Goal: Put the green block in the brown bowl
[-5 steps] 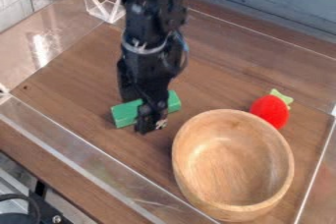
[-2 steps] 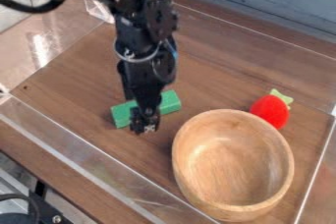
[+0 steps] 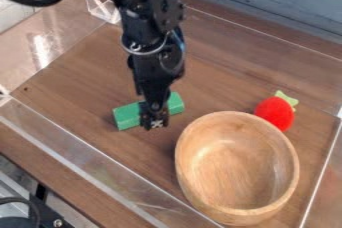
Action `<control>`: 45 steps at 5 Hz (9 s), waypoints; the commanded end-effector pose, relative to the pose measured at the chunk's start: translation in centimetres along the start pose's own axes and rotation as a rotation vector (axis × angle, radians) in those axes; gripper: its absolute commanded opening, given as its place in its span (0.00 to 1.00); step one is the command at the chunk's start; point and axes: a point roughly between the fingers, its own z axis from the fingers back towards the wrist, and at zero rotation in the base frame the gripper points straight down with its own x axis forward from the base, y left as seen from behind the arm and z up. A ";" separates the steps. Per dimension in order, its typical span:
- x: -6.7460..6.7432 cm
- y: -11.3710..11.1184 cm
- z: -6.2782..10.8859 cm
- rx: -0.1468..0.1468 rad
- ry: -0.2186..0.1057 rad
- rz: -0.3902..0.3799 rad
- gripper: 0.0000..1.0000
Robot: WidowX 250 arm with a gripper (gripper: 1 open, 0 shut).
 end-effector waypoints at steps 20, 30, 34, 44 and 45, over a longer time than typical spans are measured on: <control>3.4 5.3 3.4 0.030 -0.026 0.107 0.00; 4.3 9.4 -3.1 0.033 -0.158 -0.081 0.00; 9.5 -1.0 -0.2 -0.015 -0.126 -0.198 0.00; 6.8 -8.5 0.7 -0.101 -0.107 -0.082 0.00; 7.2 -10.5 0.9 -0.111 -0.099 -0.063 0.00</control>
